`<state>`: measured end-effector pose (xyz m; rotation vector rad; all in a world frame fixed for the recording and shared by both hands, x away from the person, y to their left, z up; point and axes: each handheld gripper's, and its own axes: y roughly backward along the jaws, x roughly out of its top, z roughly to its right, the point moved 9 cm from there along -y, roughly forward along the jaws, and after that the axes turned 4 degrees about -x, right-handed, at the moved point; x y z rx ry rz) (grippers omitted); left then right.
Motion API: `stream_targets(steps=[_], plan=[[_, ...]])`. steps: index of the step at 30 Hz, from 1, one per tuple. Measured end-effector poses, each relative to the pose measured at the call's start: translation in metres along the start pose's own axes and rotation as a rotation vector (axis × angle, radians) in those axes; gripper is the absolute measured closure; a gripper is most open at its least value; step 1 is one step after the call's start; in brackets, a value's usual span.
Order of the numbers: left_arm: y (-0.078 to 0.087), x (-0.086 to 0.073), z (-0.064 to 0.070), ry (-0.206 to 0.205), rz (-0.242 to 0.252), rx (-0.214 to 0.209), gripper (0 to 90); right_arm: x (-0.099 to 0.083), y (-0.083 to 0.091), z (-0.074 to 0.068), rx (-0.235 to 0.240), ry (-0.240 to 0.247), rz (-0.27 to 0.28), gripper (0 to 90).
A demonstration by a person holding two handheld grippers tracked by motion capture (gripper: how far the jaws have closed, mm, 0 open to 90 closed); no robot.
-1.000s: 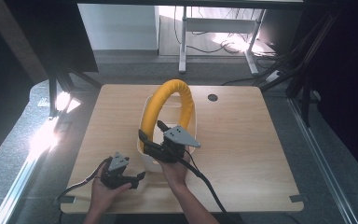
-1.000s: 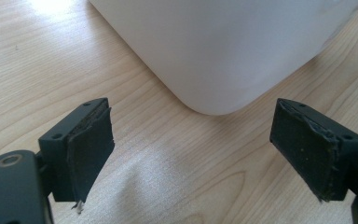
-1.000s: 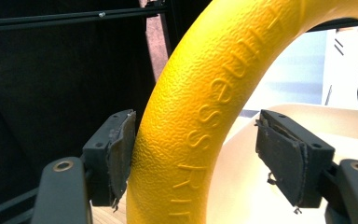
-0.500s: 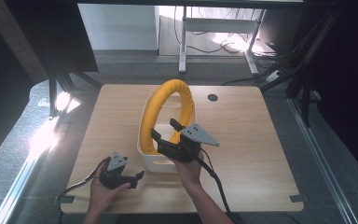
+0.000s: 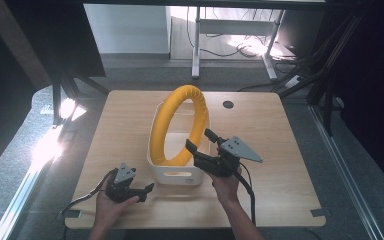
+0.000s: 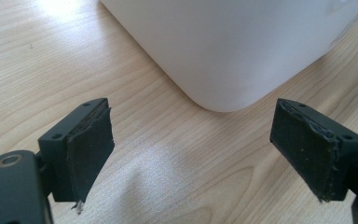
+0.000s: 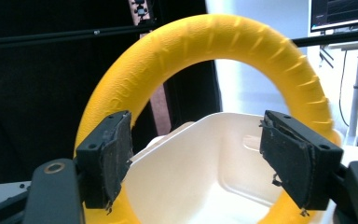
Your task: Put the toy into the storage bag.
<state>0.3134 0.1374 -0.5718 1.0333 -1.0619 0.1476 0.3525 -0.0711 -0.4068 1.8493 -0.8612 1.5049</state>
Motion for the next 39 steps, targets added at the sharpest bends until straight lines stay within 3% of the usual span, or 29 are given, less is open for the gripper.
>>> stream_targets(steps=[7,11,13,17,18,20,26,39], plan=[[0.001,0.000,-0.001,-0.003,0.000,0.003,13.2,0.000,0.017,0.027,-0.034,0.026,0.006,26.7],[0.001,0.000,-0.001,-0.004,0.002,0.003,13.2,0.005,0.021,0.042,-0.048,-0.032,0.029,28.0],[0.002,0.000,-0.001,-0.004,0.003,0.004,13.2,0.004,0.020,0.050,-0.072,0.004,0.018,28.3],[0.002,0.000,-0.003,0.000,0.005,0.007,13.2,0.002,0.023,0.057,-0.090,0.026,0.003,28.4],[0.002,0.000,-0.003,0.001,0.004,0.008,13.2,-0.001,0.028,0.066,-0.104,0.038,-0.005,28.5],[0.002,0.000,-0.002,0.005,0.003,0.008,13.3,-0.002,0.030,0.069,-0.111,0.035,-0.009,28.5],[0.001,0.000,-0.002,0.005,0.001,0.008,13.3,-0.014,0.053,0.100,-0.168,0.036,-0.034,28.7],[0.000,-0.001,-0.002,0.001,-0.002,0.008,13.2,-0.014,0.055,0.103,-0.159,0.050,-0.027,29.1]])
